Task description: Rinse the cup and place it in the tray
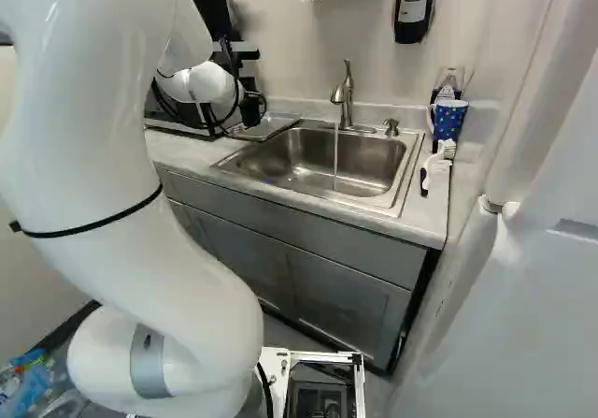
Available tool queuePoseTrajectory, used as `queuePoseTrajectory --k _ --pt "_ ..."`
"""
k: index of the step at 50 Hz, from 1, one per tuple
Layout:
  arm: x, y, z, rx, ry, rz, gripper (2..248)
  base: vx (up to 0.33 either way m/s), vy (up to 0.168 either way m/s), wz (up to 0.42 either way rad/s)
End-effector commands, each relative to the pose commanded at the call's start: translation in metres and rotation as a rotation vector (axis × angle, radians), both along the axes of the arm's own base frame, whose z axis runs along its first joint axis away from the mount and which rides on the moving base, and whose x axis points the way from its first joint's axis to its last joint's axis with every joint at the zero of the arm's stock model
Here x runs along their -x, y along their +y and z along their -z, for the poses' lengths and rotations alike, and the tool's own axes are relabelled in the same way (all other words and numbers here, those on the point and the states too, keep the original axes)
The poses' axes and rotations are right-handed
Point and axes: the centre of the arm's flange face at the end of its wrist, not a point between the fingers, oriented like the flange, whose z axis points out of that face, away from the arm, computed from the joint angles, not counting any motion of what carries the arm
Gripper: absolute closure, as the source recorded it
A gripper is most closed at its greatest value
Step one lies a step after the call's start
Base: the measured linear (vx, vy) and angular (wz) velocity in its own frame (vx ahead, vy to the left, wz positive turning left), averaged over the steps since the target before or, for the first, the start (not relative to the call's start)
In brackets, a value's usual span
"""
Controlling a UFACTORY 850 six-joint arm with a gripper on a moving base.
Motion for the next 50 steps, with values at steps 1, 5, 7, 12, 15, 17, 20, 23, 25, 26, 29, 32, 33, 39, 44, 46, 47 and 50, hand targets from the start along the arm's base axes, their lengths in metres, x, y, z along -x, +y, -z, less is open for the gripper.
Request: queuePoseTrajectory --k 1,5,7,12,15,17,20,23,25,26,29,32,33,39,44,46,47,50 --pt "0.0 -0.002 0.0 0.0 0.0 0.003 124 0.0 0.0 0.0" --pt "-0.001 -0.008 0.0 0.0 0.0 0.014 124 0.0 0.0 0.0" --pt "0.0 -0.011 0.0 0.0 0.0 0.019 124 0.0 0.0 0.0" --pt "0.0 -0.019 0.0 0.0 0.0 0.033 124 0.0 0.0 0.0" --pt "0.0 -0.023 0.0 0.0 0.001 0.042 124 0.0 0.0 0.0" --pt "0.0 -0.026 0.0 0.0 0.001 0.047 124 0.0 0.0 0.0" --pt "0.0 -0.031 0.0 0.0 0.001 0.056 124 0.0 0.0 0.0" --pt "0.0 -0.036 0.0 0.0 0.001 0.064 124 0.0 0.0 0.0" --pt "0.0 -0.039 0.0 0.0 0.001 0.07 124 0.0 0.0 0.0" --pt "0.0 -0.04 0.0 0.0 0.001 0.073 124 0.0 0.0 0.0" --pt "0.0 -0.045 0.0 0.0 0.001 0.081 124 0.0 0.0 0.0" --pt "0.001 -0.05 0.0 0.0 0.001 0.089 124 0.0 0.0 0.0" --pt "0.001 -0.051 0.0 0.0 0.001 0.092 124 0.0 0.0 0.0" --pt "0.001 -0.06 0.0 0.0 0.003 0.109 124 0.0 0.0 0.0" --pt "0.001 -0.068 0.001 0.001 0.01 0.123 124 0.0 0.0 0.0" --pt "0.001 -0.071 0.001 0.0 0.015 0.128 124 0.0 0.0 0.0" --pt "0.001 -0.073 0.001 0.0 0.017 0.131 124 0.0 0.0 0.0" --pt "0.001 -0.077 0.002 -0.001 0.027 0.14 124 0.0 0.0 0.0"
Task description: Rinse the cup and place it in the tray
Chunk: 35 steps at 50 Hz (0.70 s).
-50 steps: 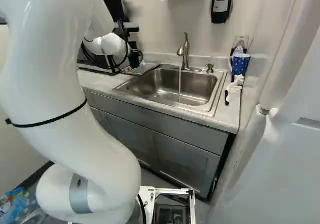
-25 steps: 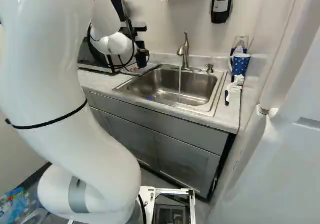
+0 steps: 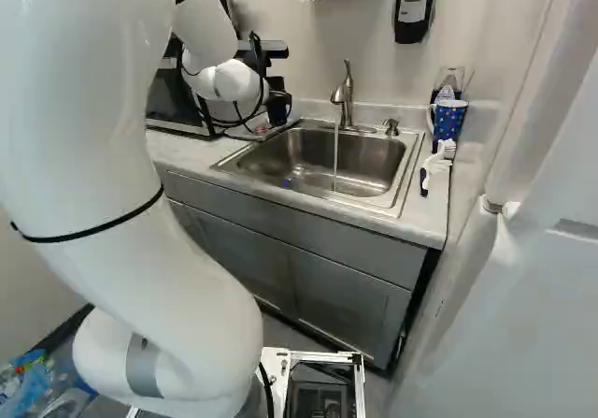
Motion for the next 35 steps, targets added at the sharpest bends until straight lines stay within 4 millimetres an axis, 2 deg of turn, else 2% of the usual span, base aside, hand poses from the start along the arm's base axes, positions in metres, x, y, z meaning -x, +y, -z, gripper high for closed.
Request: queuePoseTrajectory --k 35 --pt "0.011 -0.054 0.01 -0.026 0.121 0.105 124 0.0 0.0 0.0"
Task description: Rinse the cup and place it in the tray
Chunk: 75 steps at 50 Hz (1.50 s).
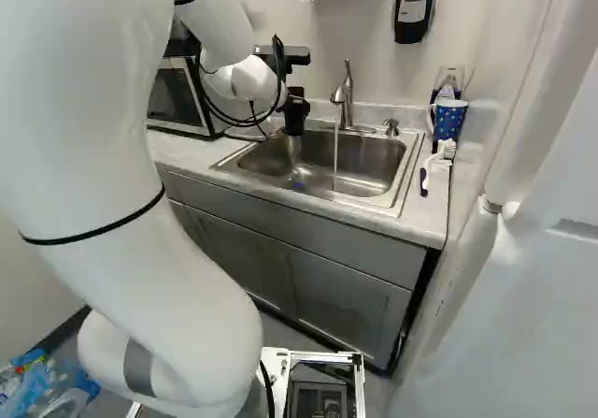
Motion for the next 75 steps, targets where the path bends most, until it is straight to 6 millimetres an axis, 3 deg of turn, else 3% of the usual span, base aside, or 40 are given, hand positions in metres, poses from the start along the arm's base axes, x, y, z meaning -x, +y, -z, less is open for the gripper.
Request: queuePoseTrajectory --k 17,75 --pt "0.021 -0.024 0.004 -0.01 0.056 0.046 124 0.0 0.0 0.0" --pt "0.021 -0.024 0.005 -0.01 0.061 0.046 124 0.0 0.0 0.0"
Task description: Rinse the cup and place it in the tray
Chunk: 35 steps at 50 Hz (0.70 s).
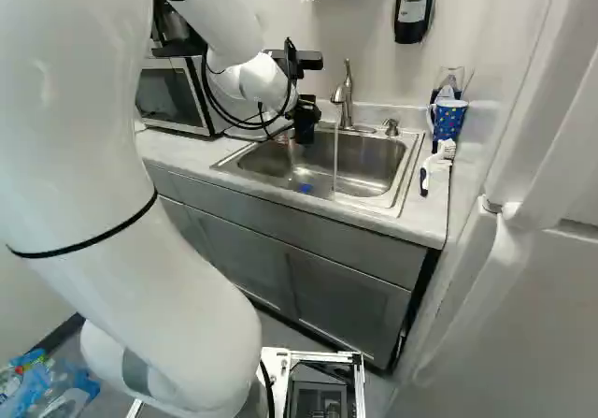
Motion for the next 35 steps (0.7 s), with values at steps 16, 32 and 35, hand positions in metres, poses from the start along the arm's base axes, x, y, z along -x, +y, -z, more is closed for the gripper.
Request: queuePoseTrajectory --k 16,32,35 --pt "-0.002 0.0 0.005 0.001 -0.003 0.001 124 0.0 0.0 0.0" --pt "-0.003 -0.002 0.018 0.008 -0.026 0.007 124 0.0 0.0 0.0" --pt "-0.001 -0.002 0.021 0.011 -0.034 0.009 124 0.0 0.0 0.0"
